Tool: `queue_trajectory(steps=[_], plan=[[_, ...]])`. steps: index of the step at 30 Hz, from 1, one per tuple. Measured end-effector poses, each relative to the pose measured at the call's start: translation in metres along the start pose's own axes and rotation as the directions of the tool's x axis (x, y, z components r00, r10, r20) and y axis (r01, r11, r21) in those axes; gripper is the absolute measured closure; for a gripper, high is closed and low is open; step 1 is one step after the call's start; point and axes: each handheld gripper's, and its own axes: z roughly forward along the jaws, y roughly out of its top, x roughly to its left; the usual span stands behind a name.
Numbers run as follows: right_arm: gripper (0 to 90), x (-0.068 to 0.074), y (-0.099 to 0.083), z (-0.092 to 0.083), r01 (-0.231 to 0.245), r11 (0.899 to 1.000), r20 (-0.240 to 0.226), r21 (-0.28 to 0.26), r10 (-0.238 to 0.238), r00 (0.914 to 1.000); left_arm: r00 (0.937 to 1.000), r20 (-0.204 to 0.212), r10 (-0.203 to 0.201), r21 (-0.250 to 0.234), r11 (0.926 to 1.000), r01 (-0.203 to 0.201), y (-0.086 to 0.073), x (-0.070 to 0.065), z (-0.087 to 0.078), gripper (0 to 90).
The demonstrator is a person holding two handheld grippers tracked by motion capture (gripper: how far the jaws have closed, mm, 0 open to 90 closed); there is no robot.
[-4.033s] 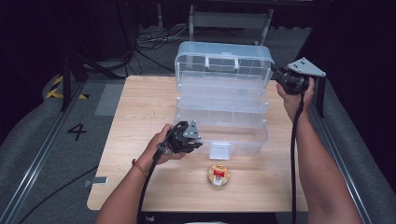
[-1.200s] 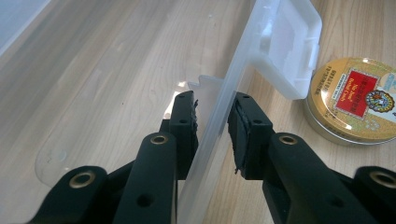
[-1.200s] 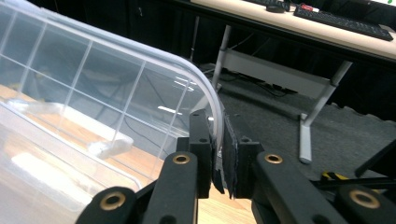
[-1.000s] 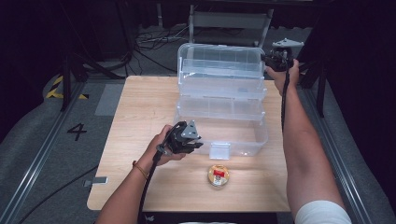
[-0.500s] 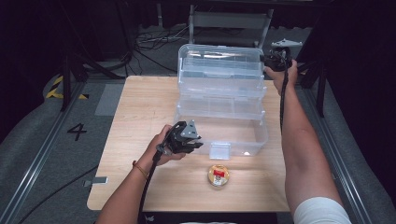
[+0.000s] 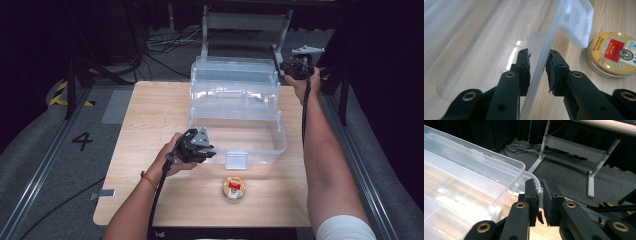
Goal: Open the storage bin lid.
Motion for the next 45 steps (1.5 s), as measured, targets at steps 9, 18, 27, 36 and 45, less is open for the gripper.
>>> queue_trajectory(steps=[9, 18, 27, 36, 45], plan=[[77.2, -0.002, -0.006, -0.018, 0.005, 1.000, 0.012, -0.021, -0.005, 0.9999, 0.9999, -0.014, 0.001, 0.007, 1.0000, -0.001, 0.000, -0.001, 0.000, 72.5], [69.7, 0.001, -0.012, -0.044, 0.029, 0.999, -0.010, -0.036, -0.029, 0.9995, 0.9996, -0.026, 0.005, 0.014, 0.9999, -0.004, 0.000, -0.002, 0.001, 71.7], [62.6, 0.004, -0.023, -0.075, 0.034, 0.999, -0.043, -0.041, -0.036, 0.9985, 0.9996, -0.028, 0.005, 0.015, 0.9999, -0.005, 0.000, -0.003, 0.001, 71.3], [56.9, 0.016, -0.039, -0.101, 0.071, 0.997, -0.069, -0.027, -0.072, 0.9950, 0.9994, -0.033, 0.008, 0.020, 0.9998, -0.008, 0.000, -0.003, 0.001, 71.2], [49.4, 0.026, -0.056, -0.131, 0.111, 0.993, -0.107, -0.026, -0.113, 0.9878, 0.9989, -0.041, 0.020, 0.032, 0.9993, -0.019, 0.000, -0.004, 0.001, 70.6]])
